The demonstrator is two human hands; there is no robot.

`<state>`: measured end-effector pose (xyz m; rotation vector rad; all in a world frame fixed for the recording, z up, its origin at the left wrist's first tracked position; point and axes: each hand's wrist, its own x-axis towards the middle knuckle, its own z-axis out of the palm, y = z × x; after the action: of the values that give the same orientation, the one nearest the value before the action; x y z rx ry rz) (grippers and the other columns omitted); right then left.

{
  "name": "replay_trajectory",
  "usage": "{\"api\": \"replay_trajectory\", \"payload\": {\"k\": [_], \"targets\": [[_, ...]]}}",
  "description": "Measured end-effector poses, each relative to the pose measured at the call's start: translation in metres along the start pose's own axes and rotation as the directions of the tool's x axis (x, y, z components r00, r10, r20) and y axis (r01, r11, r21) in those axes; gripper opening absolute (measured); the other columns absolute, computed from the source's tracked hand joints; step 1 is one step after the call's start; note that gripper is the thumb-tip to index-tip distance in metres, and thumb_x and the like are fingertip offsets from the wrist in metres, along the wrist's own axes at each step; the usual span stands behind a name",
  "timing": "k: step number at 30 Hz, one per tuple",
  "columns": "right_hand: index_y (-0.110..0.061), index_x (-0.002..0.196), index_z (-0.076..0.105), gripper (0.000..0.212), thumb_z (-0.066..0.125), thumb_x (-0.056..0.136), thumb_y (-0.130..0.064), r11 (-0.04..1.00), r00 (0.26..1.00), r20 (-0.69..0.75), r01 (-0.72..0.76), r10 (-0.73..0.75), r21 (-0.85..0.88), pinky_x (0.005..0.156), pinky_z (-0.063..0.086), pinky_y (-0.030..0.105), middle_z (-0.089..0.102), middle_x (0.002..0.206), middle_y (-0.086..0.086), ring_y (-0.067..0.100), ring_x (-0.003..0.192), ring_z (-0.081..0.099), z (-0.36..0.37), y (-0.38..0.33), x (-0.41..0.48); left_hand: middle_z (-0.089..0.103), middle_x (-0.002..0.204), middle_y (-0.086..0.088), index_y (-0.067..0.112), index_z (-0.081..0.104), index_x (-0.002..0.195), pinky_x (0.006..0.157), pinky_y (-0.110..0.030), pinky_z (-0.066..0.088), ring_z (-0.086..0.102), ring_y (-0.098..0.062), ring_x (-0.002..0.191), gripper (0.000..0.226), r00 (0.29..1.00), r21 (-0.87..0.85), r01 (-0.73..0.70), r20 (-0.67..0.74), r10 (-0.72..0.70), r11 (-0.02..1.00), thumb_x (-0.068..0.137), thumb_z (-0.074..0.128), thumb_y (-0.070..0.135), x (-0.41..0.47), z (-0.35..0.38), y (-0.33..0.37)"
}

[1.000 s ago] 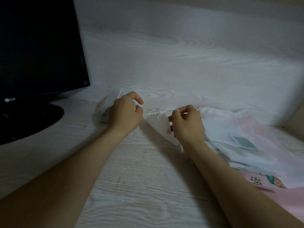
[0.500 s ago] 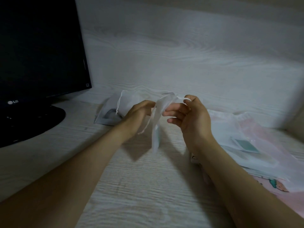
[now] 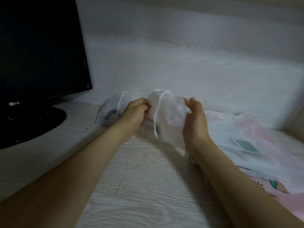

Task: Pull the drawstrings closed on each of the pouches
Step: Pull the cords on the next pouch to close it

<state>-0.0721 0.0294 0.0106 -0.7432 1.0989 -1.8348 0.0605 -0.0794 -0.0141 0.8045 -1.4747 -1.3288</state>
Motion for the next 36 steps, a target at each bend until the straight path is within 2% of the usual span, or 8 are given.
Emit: {"api": "replay_trajectory", "payload": {"k": [8, 12, 15, 19, 22, 26, 31, 36], "targets": [[-0.026, 0.110, 0.066, 0.023, 0.064, 0.093, -0.010, 0.617, 0.870, 0.262, 0.484, -0.418, -0.621, 0.074, 0.062, 0.048, 0.075, 0.086, -0.005, 0.015, 0.076, 0.073, 0.004, 0.052, 0.009, 0.062, 0.102, -0.004, 0.013, 0.052, 0.119, 0.077, -0.038, 0.041, 0.054, -0.030, 0.092, 0.019, 0.727, 0.592, -0.009, -0.549, 0.411, 0.806, 0.104, 0.041, 0.008, 0.001, -0.037, -0.006], [-0.015, 0.132, 0.069, 0.038, 0.052, 0.098, -0.006, 0.412, 0.806, 0.434, 0.583, -0.403, -0.700, 0.077, 0.055, 0.027, 0.074, 0.108, -0.005, 0.008, 0.086, 0.068, 0.017, 0.061, 0.012, 0.062, 0.101, -0.006, 0.014, 0.054, 0.109, 0.077, -0.034, 0.036, 0.056, -0.029, 0.094, 0.031, 0.683, 0.662, -0.068, -0.515, 0.519, 0.747, 0.092, 0.042, -0.008, 0.001, -0.046, -0.005], [-0.005, 0.147, 0.053, 0.053, 0.049, 0.094, -0.001, 0.280, 0.754, 0.550, 0.650, -0.359, -0.707, 0.098, 0.054, 0.036, 0.062, 0.140, 0.011, 0.024, 0.115, 0.066, 0.024, 0.068, 0.016, 0.067, 0.109, -0.006, 0.023, 0.059, 0.098, 0.084, -0.035, 0.034, 0.054, -0.032, 0.107, 0.026, 0.684, 0.757, -0.073, -0.436, 0.585, 0.649, 0.093, 0.048, -0.001, 0.001, -0.055, -0.007], [0.002, 0.159, 0.029, 0.069, 0.048, 0.093, 0.003, 0.148, 0.701, 0.640, 0.703, -0.316, -0.696, 0.118, 0.014, 0.006, 0.024, 0.169, 0.017, 0.021, 0.152, 0.026, 0.038, 0.075, 0.029, 0.054, 0.144, -0.002, 0.028, 0.060, 0.129, 0.097, -0.036, 0.031, 0.046, -0.032, 0.123, 0.046, 0.727, 0.803, -0.123, -0.328, 0.604, 0.584, 0.090, 0.049, 0.006, 0.003, -0.066, -0.014], [0.006, 0.161, 0.017, 0.077, 0.046, 0.089, 0.001, 0.169, 0.721, 0.641, 0.689, -0.263, -0.705, 0.121, 0.012, 0.007, 0.011, 0.171, 0.020, 0.023, 0.155, 0.014, 0.051, 0.085, 0.036, 0.020, 0.169, 0.000, 0.040, 0.043, 0.153, 0.114, -0.042, 0.025, 0.032, -0.033, 0.138, 0.079, 0.853, 0.808, -0.039, -0.280, 0.442, 0.587, 0.087, 0.057, -0.001, 0.002, -0.070, -0.016], [0.006, 0.156, 0.030, 0.074, 0.042, 0.089, -0.023, 0.268, 0.831, 0.532, 0.555, -0.160, -0.787, 0.118, 0.033, 0.035, 0.040, 0.153, 0.024, 0.036, 0.140, 0.042, 0.062, 0.100, 0.042, 0.011, 0.168, -0.003, 0.041, 0.041, 0.154, 0.119, -0.044, 0.024, 0.033, -0.038, 0.139, 0.079, 0.915, 0.840, 0.051, -0.256, 0.312, 0.540, 0.088, 0.059, 0.001, 0.007, -0.075, -0.027], [-0.005, 0.146, 0.051, 0.045, 0.054, 0.101, -0.009, 0.366, 0.855, 0.443, 0.516, -0.268, -0.774, 0.092, 0.040, 0.022, 0.061, 0.111, 0.005, 0.023, 0.110, 0.058, 0.064, 0.106, 0.047, 0.068, 0.123, -0.009, 0.021, 0.063, 0.130, 0.105, -0.045, 0.039, 0.057, -0.034, 0.119, 0.035, 0.834, 0.814, 0.030, -0.340, 0.435, 0.579, 0.098, 0.053, 0.012, 0.009, -0.070, -0.016], [-0.018, 0.139, 0.060, 0.037, 0.054, 0.102, -0.014, 0.443, 0.820, 0.394, 0.560, -0.415, -0.700, 0.091, 0.053, 0.029, 0.061, 0.117, 0.006, 0.013, 0.102, 0.063, 0.063, 0.104, 0.045, 0.068, 0.082, 0.000, 0.017, 0.058, 0.091, 0.062, -0.017, 0.045, 0.065, -0.019, 0.075, 0.015, 0.724, 0.717, -0.130, -0.403, 0.560, 0.684, 0.103, 0.061, 0.026, 0.010, -0.076, -0.014]]}}
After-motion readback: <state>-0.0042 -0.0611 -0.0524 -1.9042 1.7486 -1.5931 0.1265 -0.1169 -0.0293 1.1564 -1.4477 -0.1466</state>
